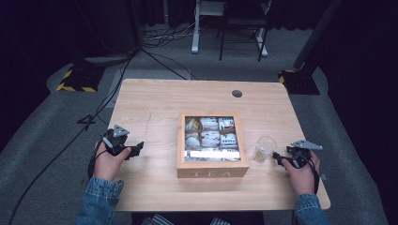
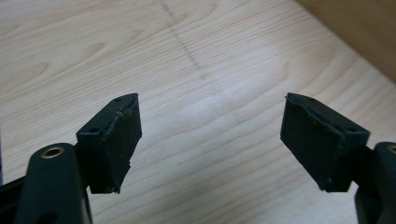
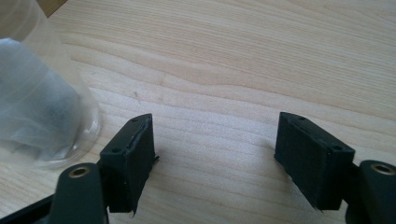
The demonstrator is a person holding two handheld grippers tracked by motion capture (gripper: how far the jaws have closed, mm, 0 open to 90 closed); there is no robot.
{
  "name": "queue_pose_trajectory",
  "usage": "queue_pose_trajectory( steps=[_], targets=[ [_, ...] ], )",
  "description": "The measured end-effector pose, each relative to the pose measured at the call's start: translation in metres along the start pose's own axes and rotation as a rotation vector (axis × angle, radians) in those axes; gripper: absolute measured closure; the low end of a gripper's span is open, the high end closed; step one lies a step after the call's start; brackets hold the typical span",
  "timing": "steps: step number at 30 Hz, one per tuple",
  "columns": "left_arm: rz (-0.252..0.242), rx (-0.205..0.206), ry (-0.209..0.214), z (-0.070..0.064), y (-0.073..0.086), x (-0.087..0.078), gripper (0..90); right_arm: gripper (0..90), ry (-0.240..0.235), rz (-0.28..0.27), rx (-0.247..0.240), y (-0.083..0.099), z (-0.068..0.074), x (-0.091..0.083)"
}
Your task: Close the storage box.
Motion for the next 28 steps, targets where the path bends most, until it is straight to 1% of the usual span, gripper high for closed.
queue_pose_trajectory(
  steps=[1,2,4,5,7,10,12,14,15,19,28],
  targets=[
    [-0.008,-0.015,-0.015,0.004,0.002,0.002,20.6,28.8,-0.002,0.0,-0.001,0.0,0.0,0.0],
    [-0.016,-0.03,-0.021,0.006,0.004,0.004,20.6,28.8,-0.006,0.001,-0.002,0.0,-0.001,0.0],
    [-0.033,-0.047,-0.026,0.011,0.006,0.007,20.6,28.8,-0.006,0.001,-0.003,0.0,-0.001,0.0],
    [-0.031,-0.052,-0.035,0.013,0.007,0.008,20.5,28.8,-0.004,0.001,-0.004,0.0,-0.001,0.0],
    [-0.014,-0.059,-0.051,0.015,0.01,0.011,19.8,28.8,-0.004,0.001,-0.004,0.0,-0.001,0.0],
    [0.02,-0.063,-0.061,0.016,0.013,0.017,18.6,28.8,-0.005,0.001,-0.004,0.0,-0.001,0.0],
    [0.047,-0.063,-0.057,0.017,0.016,0.022,18.2,28.8,-0.004,0.001,-0.004,0.0,-0.001,0.0],
    [0.034,-0.088,-0.038,0.017,0.016,0.024,15.9,28.8,-0.004,0.001,-0.004,0.0,-0.001,0.0],
    [0.031,-0.081,-0.034,0.018,0.016,0.025,14.9,28.8,-0.004,0.001,-0.004,0.0,-0.001,0.0],
    [0.036,-0.08,-0.036,0.019,0.016,0.026,13.0,28.8,-0.004,0.001,-0.004,0.0,-0.001,0.0],
    [0.036,-0.08,-0.036,0.019,0.016,0.026,12.8,28.7,-0.004,0.001,-0.005,0.0,0.0,0.0]
  ],
)
Point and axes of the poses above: each handheld gripper's, and its own axes: x roughly forward along the jaws, y roughly out of its underside, z roughly to its left, the point moved 6 cm from there along x, roughly forward along the jaws, and after that the axes turned 12 degrees about y, right-handed, at the moved point
